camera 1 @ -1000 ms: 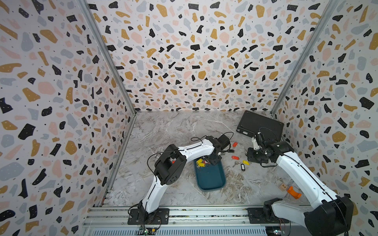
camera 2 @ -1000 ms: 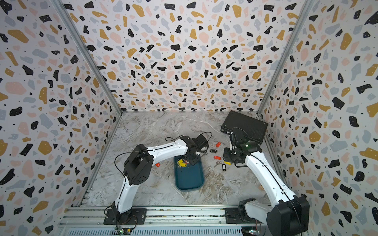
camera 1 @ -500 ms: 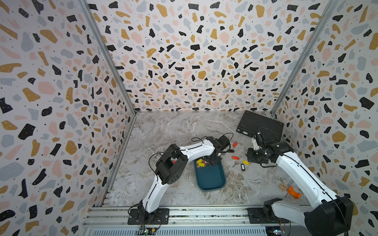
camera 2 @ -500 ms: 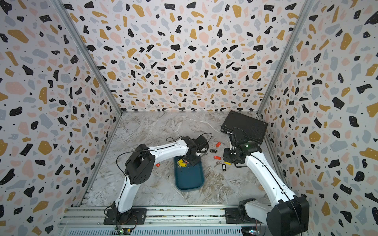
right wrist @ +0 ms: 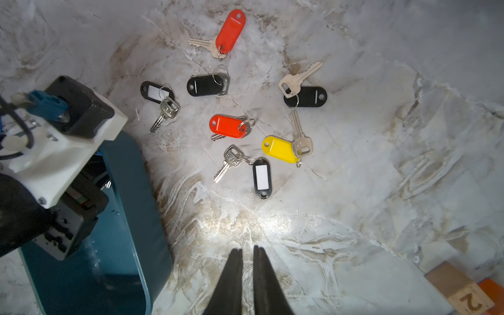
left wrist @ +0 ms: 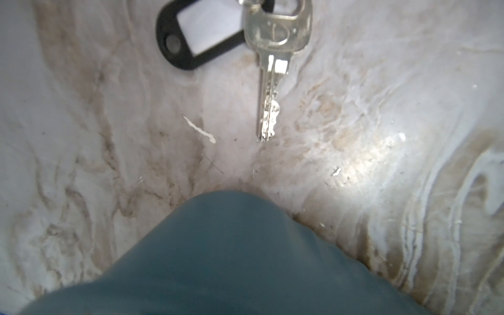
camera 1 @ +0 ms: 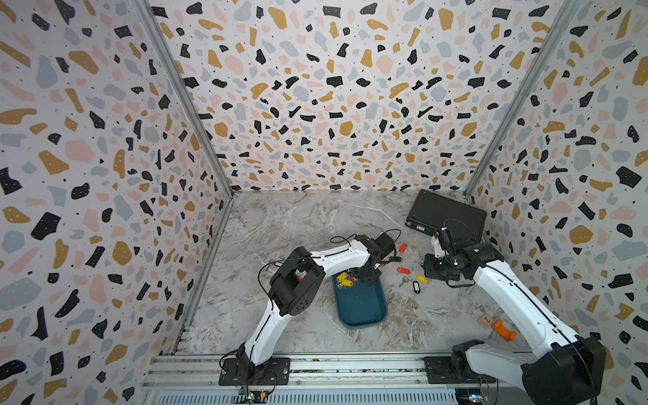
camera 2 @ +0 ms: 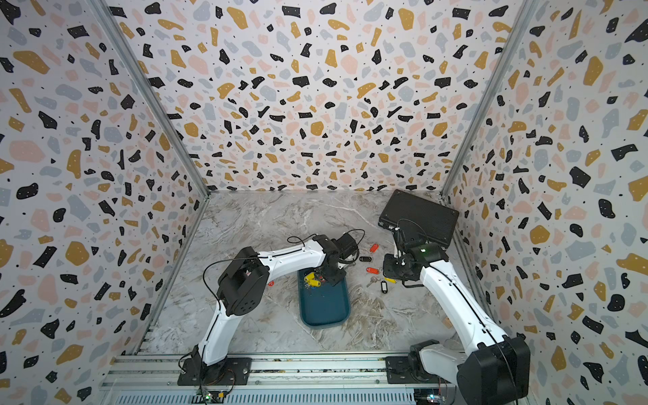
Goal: Take the keys out of the storage box
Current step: Pick up the key from the storage box.
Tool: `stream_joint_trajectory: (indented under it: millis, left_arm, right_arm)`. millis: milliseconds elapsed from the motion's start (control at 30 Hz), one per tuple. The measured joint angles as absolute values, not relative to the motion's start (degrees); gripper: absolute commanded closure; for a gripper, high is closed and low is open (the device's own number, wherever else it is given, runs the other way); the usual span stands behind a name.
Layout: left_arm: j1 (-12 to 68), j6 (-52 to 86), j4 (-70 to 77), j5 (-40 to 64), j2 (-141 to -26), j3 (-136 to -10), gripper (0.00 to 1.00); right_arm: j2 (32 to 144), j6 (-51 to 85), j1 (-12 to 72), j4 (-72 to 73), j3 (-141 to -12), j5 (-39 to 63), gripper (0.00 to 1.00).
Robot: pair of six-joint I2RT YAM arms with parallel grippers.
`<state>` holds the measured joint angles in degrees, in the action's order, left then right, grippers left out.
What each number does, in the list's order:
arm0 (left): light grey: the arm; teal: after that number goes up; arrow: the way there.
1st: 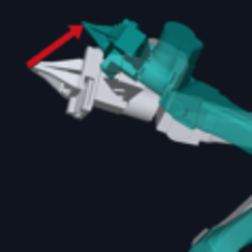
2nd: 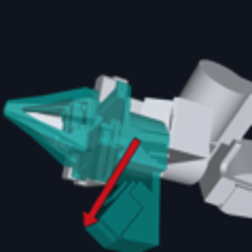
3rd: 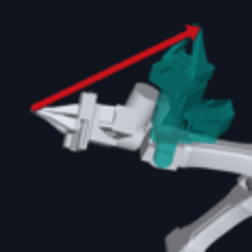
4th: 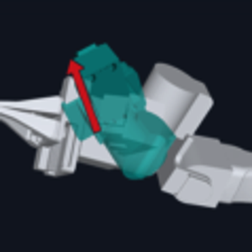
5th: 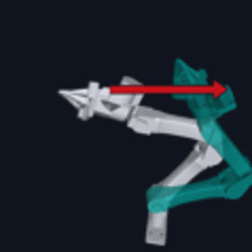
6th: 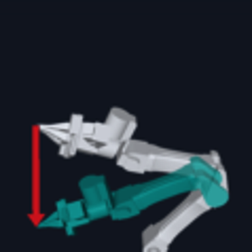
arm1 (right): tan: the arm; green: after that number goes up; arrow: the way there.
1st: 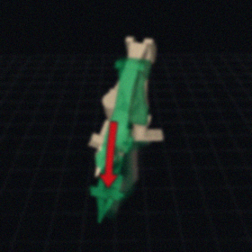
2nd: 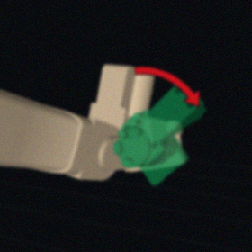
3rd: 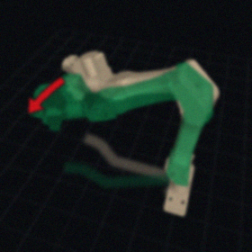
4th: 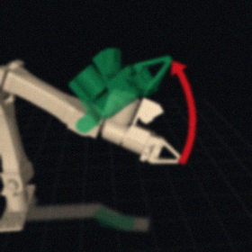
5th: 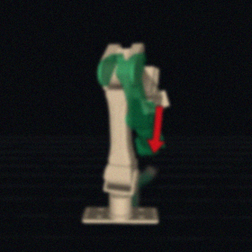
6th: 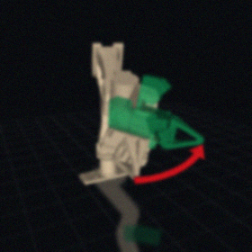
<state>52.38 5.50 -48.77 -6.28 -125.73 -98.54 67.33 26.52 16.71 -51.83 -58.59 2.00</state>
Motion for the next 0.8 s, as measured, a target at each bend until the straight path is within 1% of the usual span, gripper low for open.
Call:
stream_joint_trajectory:
  millis: [167,533,667,733,800]
  left_arm:
    - [52.4,7.1,-49.4,-6.2,-123.7,-97.9,1.00]
    - [50.7,12.3,-49.6,-3.8,-108.1,-95.9,1.00]
    - [45.7,15.4,-49.0,-1.0,-102.6,-92.7,1.00]
    - [41.2,17.1,-48.4,0.6,-100.0,-90.2,1.00]
    - [34.7,18.9,-48.1,2.1,-97.6,-87.6,1.00]
  right_arm:
    - [67.1,26.5,16.7,-51.8,-58.5,2.0,0.86]
    - [66.0,26.5,16.7,-51.9,-58.1,2.5,0.87]
    - [65.5,26.5,16.7,-51.9,-58.1,3.0,0.87]
    - [65.5,26.5,16.7,-51.9,-58.1,3.4,0.87]
    - [65.5,26.6,16.7,-51.9,-58.1,4.0,0.87]
